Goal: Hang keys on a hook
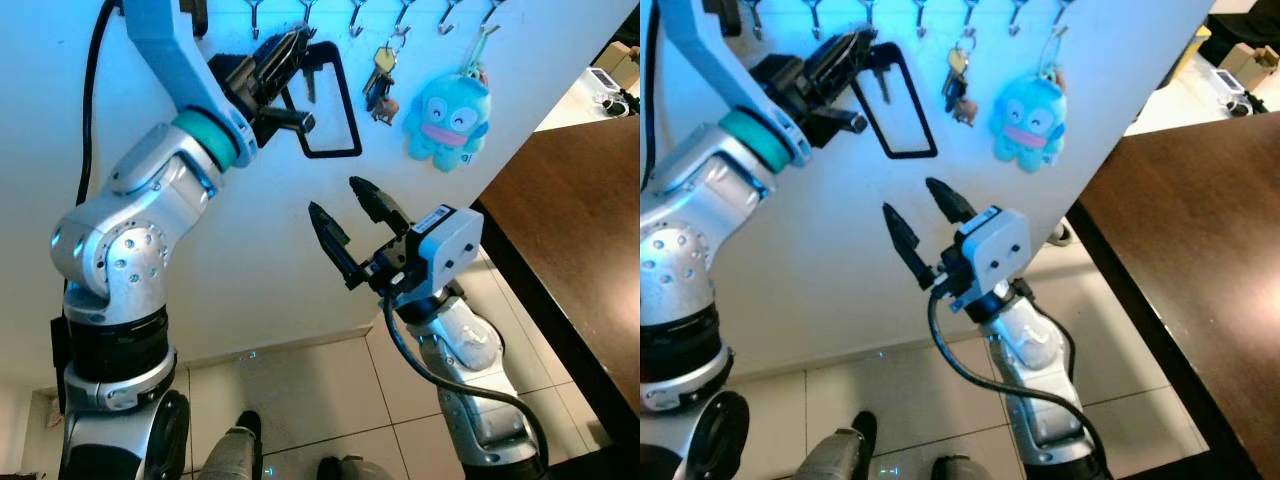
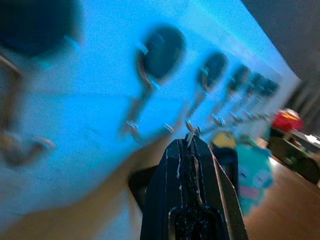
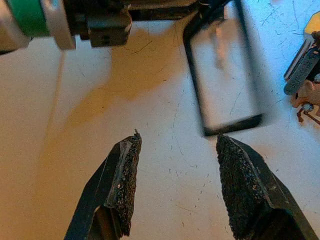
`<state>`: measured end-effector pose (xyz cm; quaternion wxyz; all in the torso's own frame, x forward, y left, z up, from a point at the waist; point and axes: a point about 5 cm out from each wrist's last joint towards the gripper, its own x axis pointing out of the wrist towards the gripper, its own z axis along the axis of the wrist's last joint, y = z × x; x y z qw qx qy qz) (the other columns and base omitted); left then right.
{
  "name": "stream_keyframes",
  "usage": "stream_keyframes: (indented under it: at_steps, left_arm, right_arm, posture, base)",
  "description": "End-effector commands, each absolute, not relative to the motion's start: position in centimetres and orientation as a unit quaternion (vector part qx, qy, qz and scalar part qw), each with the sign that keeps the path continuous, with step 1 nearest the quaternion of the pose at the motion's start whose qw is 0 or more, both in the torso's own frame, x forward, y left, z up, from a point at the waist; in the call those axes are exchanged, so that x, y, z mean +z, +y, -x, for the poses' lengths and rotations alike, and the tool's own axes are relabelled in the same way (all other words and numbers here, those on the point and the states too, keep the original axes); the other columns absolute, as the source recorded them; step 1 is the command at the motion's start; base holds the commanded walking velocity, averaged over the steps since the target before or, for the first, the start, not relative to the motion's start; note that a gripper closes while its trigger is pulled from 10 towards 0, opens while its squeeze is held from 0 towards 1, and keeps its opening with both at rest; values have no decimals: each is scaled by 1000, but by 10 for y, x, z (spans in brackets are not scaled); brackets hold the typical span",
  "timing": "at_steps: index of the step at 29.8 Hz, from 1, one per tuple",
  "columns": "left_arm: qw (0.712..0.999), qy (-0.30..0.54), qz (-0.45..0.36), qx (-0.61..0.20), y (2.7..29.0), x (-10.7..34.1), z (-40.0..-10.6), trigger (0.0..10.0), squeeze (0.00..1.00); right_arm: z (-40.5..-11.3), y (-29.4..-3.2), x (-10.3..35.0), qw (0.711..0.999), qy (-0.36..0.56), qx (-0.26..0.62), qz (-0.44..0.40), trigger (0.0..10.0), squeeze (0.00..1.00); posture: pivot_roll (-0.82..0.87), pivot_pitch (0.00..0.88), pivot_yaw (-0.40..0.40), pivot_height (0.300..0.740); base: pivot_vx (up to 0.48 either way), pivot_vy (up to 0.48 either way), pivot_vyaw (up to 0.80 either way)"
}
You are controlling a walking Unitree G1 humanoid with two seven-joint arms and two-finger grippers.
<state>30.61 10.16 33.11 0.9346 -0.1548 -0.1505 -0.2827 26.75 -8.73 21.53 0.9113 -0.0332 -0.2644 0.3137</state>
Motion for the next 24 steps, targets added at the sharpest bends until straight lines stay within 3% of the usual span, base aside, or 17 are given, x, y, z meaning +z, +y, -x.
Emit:
stream_keyframes:
  at_steps: [1,2,3,4,5,8,9,12,13,14,16,18,19,22,24]
  left_arm:
    - [940,-118,148,-282,100,316,-309,10000,0]
    - [940,-118,148,-282,100,316,-309,10000,0]
    - [940,-123,142,-286,100,316,-308,10000,149]
    - [940,-123,142,-286,100,316,-308,10000,149]
    - [937,-133,137,-293,99,317,-305,10000,1000]
    - [927,-171,124,-309,103,323,-295,10000,1000]
    - [922,-188,113,-318,106,325,-289,10000,31]
    - [919,-198,106,-323,108,326,-285,10000,0]
    - [923,-210,17,-323,113,320,-276,10000,0]
    - [923,-210,17,-323,113,320,-276,10000,0]
    - [918,-209,-126,-313,118,307,-264,10000,0]
    - [918,-209,-126,-313,118,307,-264,10000,0]
    - [915,-203,-167,-305,120,302,-261,10000,0]
    - [929,-187,-155,-278,125,298,-263,10000,0]
    - [969,-147,-78,-181,142,288,-271,10000,0]
  right_arm:
    - [-267,-87,212,912,-261,313,33,10000,0]
    - [-267,-87,212,912,-261,313,33,10000,0]
    - [-267,-87,212,912,-261,313,33,10000,0]
    - [-267,-87,212,912,-261,313,33,10000,0]
    - [-267,-88,212,912,-261,314,33,10000,0]
    - [-267,-88,213,912,-262,313,34,10000,0]
    - [-267,-88,213,912,-262,313,34,10000,0]
    - [-267,-88,213,912,-262,312,34,10000,0]
    - [-266,-89,213,914,-261,310,36,10000,0]
    - [-266,-89,213,914,-261,310,36,10000,0]
    - [-266,-92,212,916,-257,305,38,10000,0]
    - [-266,-92,212,916,-257,305,38,10000,0]
    - [-266,-94,212,918,-255,302,38,10000,0]
    - [-266,-97,213,921,-257,291,37,10000,0]
    - [-266,-103,218,926,-265,267,37,10000,0]
  posture:
    - [45,104,52,740]
    - [45,104,52,740]
    - [47,107,49,740]
    - [47,107,49,740]
    - [47,108,48,740]
    - [43,111,48,740]
    - [43,111,48,740]
    - [43,111,48,740]
    - [43,118,44,740]
    - [43,118,44,740]
    - [51,122,42,740]
    - [51,122,42,740]
    - [53,123,44,740]
    - [48,123,46,740]
    - [30,128,52,740]
  base:
    - [0,0,0]
    - [0,0,0]
    - [0,0,0]
    - [0,0,0]
    - [0,0,0]
    - [0,0,0]
    - [0,0,0]
    - [0,0,0]
    - [0,0,0]
    - [0,0,0]
    - [0,0,0]
    - [0,0,0]
    - [0,0,0]
    - [0,0,0]
    - [0,0,0]
